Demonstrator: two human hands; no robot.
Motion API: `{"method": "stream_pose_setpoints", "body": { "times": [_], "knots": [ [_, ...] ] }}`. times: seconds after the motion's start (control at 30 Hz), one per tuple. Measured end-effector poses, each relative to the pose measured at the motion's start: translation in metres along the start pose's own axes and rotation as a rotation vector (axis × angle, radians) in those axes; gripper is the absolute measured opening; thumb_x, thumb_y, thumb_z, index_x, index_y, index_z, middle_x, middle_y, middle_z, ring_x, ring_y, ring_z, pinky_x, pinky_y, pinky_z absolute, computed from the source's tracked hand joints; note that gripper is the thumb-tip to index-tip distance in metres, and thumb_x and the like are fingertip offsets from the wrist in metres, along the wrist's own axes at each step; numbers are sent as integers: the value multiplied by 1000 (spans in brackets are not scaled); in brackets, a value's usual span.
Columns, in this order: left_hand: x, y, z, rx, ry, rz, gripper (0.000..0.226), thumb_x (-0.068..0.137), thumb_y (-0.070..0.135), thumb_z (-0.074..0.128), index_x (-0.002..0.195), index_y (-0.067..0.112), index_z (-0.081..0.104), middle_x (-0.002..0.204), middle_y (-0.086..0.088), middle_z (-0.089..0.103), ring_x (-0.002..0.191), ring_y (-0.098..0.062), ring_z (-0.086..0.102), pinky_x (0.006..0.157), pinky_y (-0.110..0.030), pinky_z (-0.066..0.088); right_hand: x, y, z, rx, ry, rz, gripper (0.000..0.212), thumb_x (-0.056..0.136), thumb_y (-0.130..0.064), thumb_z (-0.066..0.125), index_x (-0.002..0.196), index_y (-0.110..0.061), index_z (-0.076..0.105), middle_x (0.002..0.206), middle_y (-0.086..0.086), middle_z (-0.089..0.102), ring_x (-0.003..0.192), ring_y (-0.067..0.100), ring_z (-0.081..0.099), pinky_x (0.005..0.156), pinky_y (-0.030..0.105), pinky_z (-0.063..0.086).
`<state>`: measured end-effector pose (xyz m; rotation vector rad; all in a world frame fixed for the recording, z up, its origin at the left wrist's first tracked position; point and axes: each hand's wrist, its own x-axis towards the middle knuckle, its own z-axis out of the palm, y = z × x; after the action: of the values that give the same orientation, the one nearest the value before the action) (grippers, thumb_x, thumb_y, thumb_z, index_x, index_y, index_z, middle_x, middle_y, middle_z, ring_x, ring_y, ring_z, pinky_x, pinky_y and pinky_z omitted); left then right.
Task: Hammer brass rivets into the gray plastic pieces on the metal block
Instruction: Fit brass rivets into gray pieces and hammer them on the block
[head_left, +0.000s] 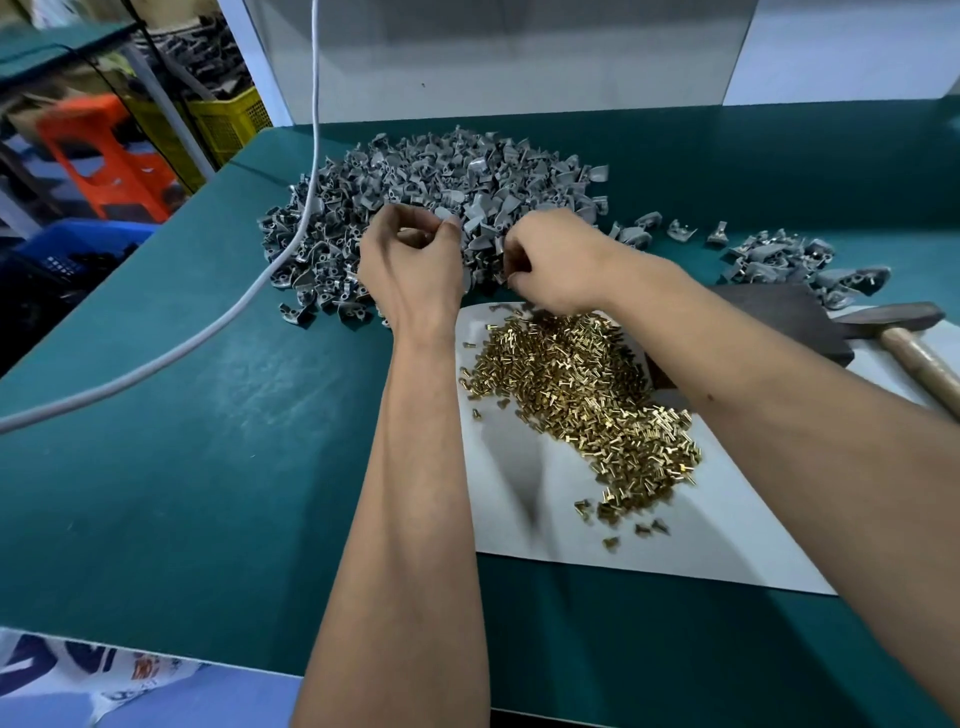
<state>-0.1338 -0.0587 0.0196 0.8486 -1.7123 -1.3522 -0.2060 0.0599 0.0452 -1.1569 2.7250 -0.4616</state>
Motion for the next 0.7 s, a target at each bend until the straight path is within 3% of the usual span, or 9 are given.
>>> {"method": "stream_pose_setpoints", "body": {
  "times": [0.07, 0.17, 0.23, 0.4, 0.53, 0.7],
  "knots": [
    [1, 0, 1, -12, -32, -14, 14, 80, 14, 79, 80, 17, 66, 73, -2, 72, 72, -22, 74, 74, -41, 64, -6, 0, -6, 192, -10, 32, 16, 96, -1, 60, 83, -8, 66, 80, 11, 70, 57, 20, 74, 47, 24, 54],
    [1, 1, 3, -28, -74, -46, 15, 78, 12, 78, 79, 20, 65, 80, -6, 74, 78, -27, 75, 79, -44, 63, -21, -2, -11, 580, 7, 87, 8, 92, 7, 64, 86, 2, 67, 74, 22, 73, 62, 27, 76, 62, 37, 65],
    [1, 2, 3, -39, -79, -57, 15, 77, 11, 77, 78, 20, 66, 82, -7, 75, 80, -29, 75, 79, -45, 63, -29, -3, -14, 670, 4, 78, 3, 86, 10, 67, 85, 7, 67, 72, 24, 72, 65, 30, 76, 66, 40, 65],
    [-3, 2, 3, -61, -105, -76, 16, 79, 6, 76, 78, 18, 66, 83, -11, 76, 81, -34, 74, 75, -50, 62, -46, 0, -19, 573, -2, 50, 8, 79, 6, 72, 74, 1, 67, 60, 11, 71, 59, 23, 75, 57, 31, 61],
    [-4, 3, 3, -75, -106, -87, 12, 82, 5, 76, 85, 13, 68, 82, -11, 76, 81, -34, 74, 73, -50, 63, -51, 2, -23, 174, -62, -1, 14, 77, -6, 77, 68, -12, 69, 58, 1, 69, 52, 10, 70, 47, 16, 47],
    [0, 0, 4, -69, -86, -100, 18, 82, 9, 79, 90, 19, 67, 90, 0, 75, 80, -22, 76, 76, -45, 63, -37, 4, -25, 60, -2, -23, 16, 83, -13, 74, 70, -22, 69, 74, -6, 68, 72, 10, 64, 61, 21, 46]
  ]
}}
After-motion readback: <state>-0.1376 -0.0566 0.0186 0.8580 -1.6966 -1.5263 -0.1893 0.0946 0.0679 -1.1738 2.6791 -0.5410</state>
